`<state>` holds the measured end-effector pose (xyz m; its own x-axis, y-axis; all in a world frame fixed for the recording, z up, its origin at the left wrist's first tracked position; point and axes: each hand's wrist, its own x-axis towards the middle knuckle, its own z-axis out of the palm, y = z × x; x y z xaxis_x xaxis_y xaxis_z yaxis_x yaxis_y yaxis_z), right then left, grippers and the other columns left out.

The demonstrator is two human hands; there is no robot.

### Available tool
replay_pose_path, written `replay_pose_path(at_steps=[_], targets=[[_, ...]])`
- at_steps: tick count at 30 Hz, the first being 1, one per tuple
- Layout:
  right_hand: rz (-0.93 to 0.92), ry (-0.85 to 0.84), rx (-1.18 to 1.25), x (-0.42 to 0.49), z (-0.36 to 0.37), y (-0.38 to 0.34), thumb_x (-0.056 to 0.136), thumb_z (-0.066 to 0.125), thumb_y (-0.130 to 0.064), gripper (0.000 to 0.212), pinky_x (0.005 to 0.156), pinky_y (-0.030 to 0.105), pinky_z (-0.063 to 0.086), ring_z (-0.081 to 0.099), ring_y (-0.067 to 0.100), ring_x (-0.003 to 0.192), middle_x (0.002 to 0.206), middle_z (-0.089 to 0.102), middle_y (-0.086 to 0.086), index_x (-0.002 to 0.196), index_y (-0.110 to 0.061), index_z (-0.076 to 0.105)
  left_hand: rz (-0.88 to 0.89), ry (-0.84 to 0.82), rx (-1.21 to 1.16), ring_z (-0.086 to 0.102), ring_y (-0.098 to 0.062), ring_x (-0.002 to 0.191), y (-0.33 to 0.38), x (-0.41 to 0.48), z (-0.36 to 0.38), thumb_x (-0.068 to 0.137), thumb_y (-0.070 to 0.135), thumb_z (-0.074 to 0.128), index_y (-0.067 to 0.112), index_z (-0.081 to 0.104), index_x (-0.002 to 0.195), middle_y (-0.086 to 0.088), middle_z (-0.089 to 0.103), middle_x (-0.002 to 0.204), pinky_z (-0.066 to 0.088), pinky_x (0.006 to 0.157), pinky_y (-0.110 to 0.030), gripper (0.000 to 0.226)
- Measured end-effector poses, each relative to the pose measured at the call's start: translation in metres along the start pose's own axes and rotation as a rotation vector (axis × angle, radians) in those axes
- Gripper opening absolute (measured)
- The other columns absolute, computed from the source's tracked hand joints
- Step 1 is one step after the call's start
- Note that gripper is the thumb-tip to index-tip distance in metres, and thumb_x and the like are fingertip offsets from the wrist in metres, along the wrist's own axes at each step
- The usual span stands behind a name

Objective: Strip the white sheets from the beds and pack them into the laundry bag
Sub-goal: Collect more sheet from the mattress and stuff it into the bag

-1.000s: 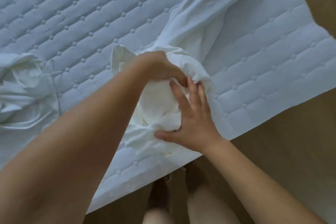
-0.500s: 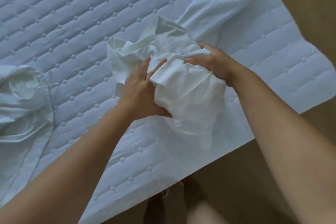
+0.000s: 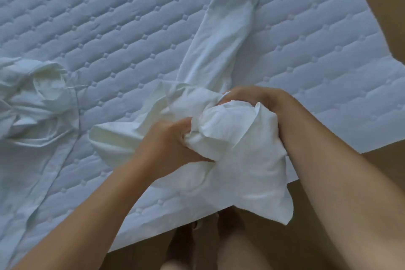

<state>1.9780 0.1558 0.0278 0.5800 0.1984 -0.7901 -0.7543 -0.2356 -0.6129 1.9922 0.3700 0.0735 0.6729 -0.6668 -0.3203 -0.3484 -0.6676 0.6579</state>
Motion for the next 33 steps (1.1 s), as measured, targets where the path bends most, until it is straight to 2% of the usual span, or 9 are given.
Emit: replay_pose_path(at_steps=[4, 8, 12, 15, 18, 22, 26, 29, 33], targets=[[0.197, -0.098, 0.162, 0.014, 0.051, 0.013, 0.103, 0.036, -0.020, 0.022, 0.052, 0.013, 0.046, 0.051, 0.005, 0.067, 0.081, 0.052, -0.006, 0.091, -0.021, 0.054, -0.353, -0.209, 0.146, 0.053, -0.011, 0.065, -0.022, -0.009, -0.011, 0.044, 0.054, 0.089, 0.020, 0.058, 0.067, 0.009, 0.057, 0.065, 0.038, 0.060, -0.026, 0.051], [0.086, 0.430, 0.399, 0.026, 0.046, 0.013, 0.102, 0.041, -0.030, 0.031, 0.067, 0.017, 0.046, 0.061, 0.020, 0.088, 0.102, 0.065, 0.012, 0.108, -0.006, 0.060, -0.377, -0.178, 0.170, 0.062, -0.019, 0.085, -0.040, 0.009, -0.004, 0.036, 0.081, 0.064, 0.019, 0.067, 0.093, 0.003, 0.069, 0.087, 0.049, 0.078, -0.035, 0.084], [-0.230, 0.712, 0.649, -0.015, 0.022, 0.009, 0.085, 0.049, -0.056, 0.043, 0.081, 0.026, 0.047, 0.061, 0.018, 0.096, 0.102, 0.066, 0.003, 0.098, -0.017, 0.063, -0.381, -0.146, 0.173, 0.059, -0.023, 0.088, -0.038, 0.047, 0.013, 0.058, 0.070, 0.074, 0.015, 0.063, 0.091, -0.001, 0.067, 0.090, 0.045, 0.076, -0.035, 0.064], [-0.349, 0.698, -0.233, -0.046, 0.059, 0.018, 0.065, 0.047, -0.077, 0.081, 0.107, 0.032, 0.028, 0.037, 0.013, 0.125, 0.134, 0.046, -0.004, 0.130, -0.030, 0.049, -0.410, -0.128, 0.137, 0.061, -0.025, 0.098, -0.043, 0.079, 0.020, 0.059, 0.070, 0.073, 0.020, 0.066, 0.098, 0.000, 0.067, 0.097, 0.047, 0.081, -0.035, 0.064], [-0.281, 0.674, -1.002, -0.037, 0.099, 0.038, 0.051, 0.029, -0.092, 0.109, 0.108, 0.061, 0.000, 0.005, 0.032, 0.141, 0.155, 0.019, 0.007, 0.144, -0.035, 0.033, -0.442, -0.113, 0.191, 0.060, -0.026, 0.103, -0.047, 0.096, 0.015, 0.059, 0.073, 0.070, 0.023, 0.063, 0.099, 0.001, 0.064, 0.098, 0.044, 0.081, -0.033, 0.064], [-0.195, 0.543, -1.000, -0.008, 0.093, 0.028, 0.043, 0.023, -0.096, 0.115, 0.107, 0.063, -0.012, -0.016, 0.031, 0.142, 0.160, -0.007, 0.000, 0.147, -0.049, 0.009, -0.469, 0.070, 0.250, 0.043, -0.032, 0.127, -0.050, 0.080, -0.004, 0.078, 0.066, 0.059, 0.024, 0.042, 0.139, -0.011, 0.048, 0.136, 0.036, 0.101, -0.042, 0.077], [-0.183, 0.528, -0.885, 0.016, 0.057, 0.005, 0.042, 0.037, -0.098, 0.114, 0.113, 0.059, -0.004, -0.007, 0.025, 0.146, 0.160, 0.000, -0.008, 0.145, -0.053, 0.015, -0.253, 0.462, 0.315, 0.038, -0.037, 0.132, -0.036, 0.015, 0.002, 0.076, 0.072, 0.048, 0.023, 0.049, 0.138, -0.014, 0.046, 0.141, 0.029, 0.104, -0.055, 0.079], [-0.221, 0.551, -0.848, 0.033, 0.036, -0.002, 0.036, 0.026, -0.096, 0.115, 0.114, 0.056, 0.001, 0.003, 0.021, 0.145, 0.159, 0.013, -0.010, 0.143, -0.051, 0.026, -0.269, 0.269, 0.314, 0.015, -0.041, 0.144, -0.026, -0.003, 0.024, 0.050, 0.089, 0.040, 0.030, 0.031, 0.148, -0.016, 0.021, 0.156, 0.020, 0.105, -0.067, 0.115], [-0.224, 0.598, -0.694, 0.044, 0.012, 0.004, 0.040, 0.030, -0.092, 0.118, 0.116, 0.044, 0.007, 0.013, 0.020, 0.144, 0.157, 0.022, -0.007, 0.145, -0.038, 0.032, -0.289, 0.016, 0.153, 0.002, -0.028, 0.147, -0.028, 0.039, 0.014, 0.028, 0.096, 0.051, 0.040, 0.001, 0.151, -0.003, -0.004, 0.161, 0.016, 0.116, -0.056, 0.144]])
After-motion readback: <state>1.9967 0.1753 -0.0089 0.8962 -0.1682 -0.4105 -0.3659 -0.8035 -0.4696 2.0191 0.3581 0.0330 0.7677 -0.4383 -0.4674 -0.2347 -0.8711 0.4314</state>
